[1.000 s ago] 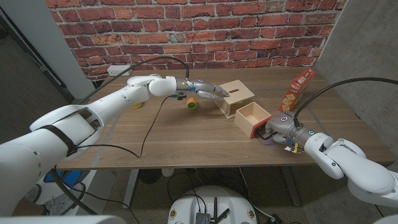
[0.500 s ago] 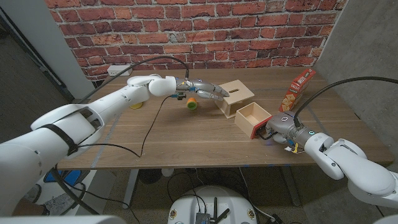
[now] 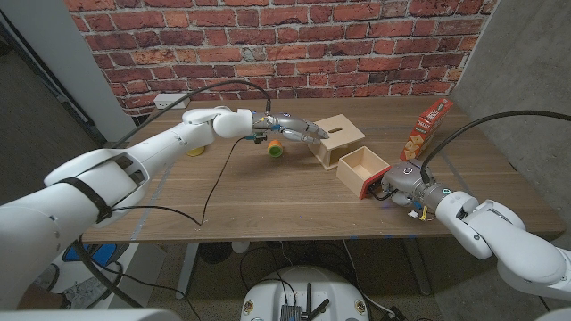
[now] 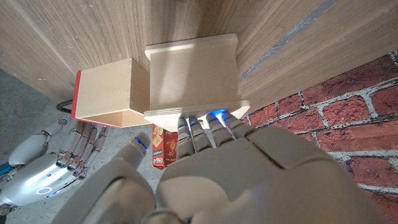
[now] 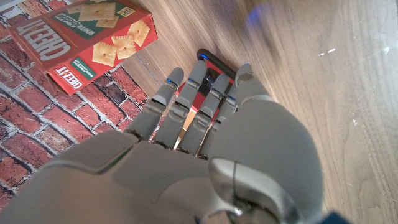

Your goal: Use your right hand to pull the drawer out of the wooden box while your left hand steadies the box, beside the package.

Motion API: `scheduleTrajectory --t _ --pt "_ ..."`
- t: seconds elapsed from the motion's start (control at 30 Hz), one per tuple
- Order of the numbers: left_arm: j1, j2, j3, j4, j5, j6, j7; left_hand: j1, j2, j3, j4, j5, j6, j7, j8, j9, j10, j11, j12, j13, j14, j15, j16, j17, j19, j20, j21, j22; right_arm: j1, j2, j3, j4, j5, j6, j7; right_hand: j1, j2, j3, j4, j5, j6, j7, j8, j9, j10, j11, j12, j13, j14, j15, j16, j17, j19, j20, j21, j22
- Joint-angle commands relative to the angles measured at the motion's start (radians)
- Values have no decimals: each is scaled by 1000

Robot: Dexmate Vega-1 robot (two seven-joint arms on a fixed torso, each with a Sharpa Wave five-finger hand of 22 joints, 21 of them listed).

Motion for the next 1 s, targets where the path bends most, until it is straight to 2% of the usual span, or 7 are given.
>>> scheduleTrajectory --t 0.03,0.1,0.23,0.47,0.6,0.73,1.0 --pt "-6 -6 3 11 4 -4 6 9 72 7 0 6 12 0 -1 2 6 2 5 2 14 -75 5 5 6 -173 -2 3 6 9 -8 -1 -35 1 37 -5 -33 -8 6 13 -70 -3 -36 1 -100 2 -7 -2 -105 -105 -12 -12 -22 -49 -10 2" --pt "-9 -8 4 16 3 -6 6 9 72 7 0 6 12 0 -2 2 6 3 6 2 14 -75 5 5 6 -173 -2 3 7 8 -5 -1 -30 7 43 -11 -40 -11 9 15 -95 -4 -48 2 -134 3 -7 -3 -135 -102 -11 -15 -28 -41 -12 2" --pt "-14 -13 8 27 3 -9 6 9 72 8 0 6 12 -1 -2 2 7 3 6 2 14 -76 5 5 7 -173 -2 3 7 -3 7 -6 -5 19 60 -47 -60 -27 22 23 -178 -6 -87 2 -258 2 -7 -4 -237 -91 -7 -26 -59 -8 -21 -1" --pt "-16 -13 9 29 4 -7 13 9 72 9 -1 6 12 -1 -2 2 7 1 6 2 14 -76 6 5 8 -173 -2 3 -15 -41 42 -16 69 24 49 -117 -83 -55 39 32 -281 -6 -130 1 -366 -1 1 -3 -340 -81 4 -39 -103 30 -29 -5" --pt "-17 -14 10 27 6 -8 17 9 72 9 -1 6 12 -2 -2 2 7 2 6 2 14 -76 6 5 8 -173 -2 3 -22 -47 47 -18 85 11 37 -140 -86 -63 47 33 -291 -5 -134 1 -367 -2 8 -1 -351 -79 8 -40 -110 36 -29 -5" --pt "-18 -14 9 23 7 -10 23 9 71 10 -1 6 12 -1 -2 2 7 2 6 2 13 -75 5 5 9 -173 -1 3 -42 -74 61 -27 105 -11 17 -162 -84 -69 55 33 -289 -4 -133 2 -359 -1 14 0 -349 -80 16 -40 -112 37 -28 -5" --pt "-15 -12 5 14 7 -8 32 9 71 11 -2 6 9 -1 -3 2 5 1 5 2 12 -76 5 5 10 -173 -1 3 -62 -117 74 -44 160 -54 -23 -173 -80 -72 59 34 -280 -4 -129 2 -357 -1 16 1 -350 -81 19 -39 -111 35 -27 -5"
